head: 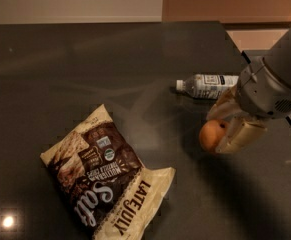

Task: Move orange near brown chip bag

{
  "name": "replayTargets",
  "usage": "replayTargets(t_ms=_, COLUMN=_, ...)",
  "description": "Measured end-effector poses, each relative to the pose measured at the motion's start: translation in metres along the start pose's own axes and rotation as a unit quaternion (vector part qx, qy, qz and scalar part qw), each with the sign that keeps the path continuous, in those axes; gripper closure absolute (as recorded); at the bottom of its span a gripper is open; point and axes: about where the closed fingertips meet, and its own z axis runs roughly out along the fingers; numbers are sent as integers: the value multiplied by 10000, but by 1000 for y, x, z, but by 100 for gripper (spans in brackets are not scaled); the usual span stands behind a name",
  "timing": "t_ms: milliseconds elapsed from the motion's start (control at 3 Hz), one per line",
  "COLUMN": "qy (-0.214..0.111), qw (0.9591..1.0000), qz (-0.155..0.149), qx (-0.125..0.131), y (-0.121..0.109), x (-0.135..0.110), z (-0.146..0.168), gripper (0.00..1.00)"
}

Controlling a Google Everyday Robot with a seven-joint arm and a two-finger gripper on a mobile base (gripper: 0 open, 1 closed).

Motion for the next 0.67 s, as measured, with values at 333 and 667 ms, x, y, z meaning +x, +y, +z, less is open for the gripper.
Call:
replayTargets(t_ms=333, qy=-118, qw=9997, qz=-163, qx=-149, y=2, x=-20, z=8, gripper=100)
replayTargets(t_ms=667, qy=-370, qw=9966, qz=-592, qx=-435, y=2, x=-52, z=31, gripper=100)
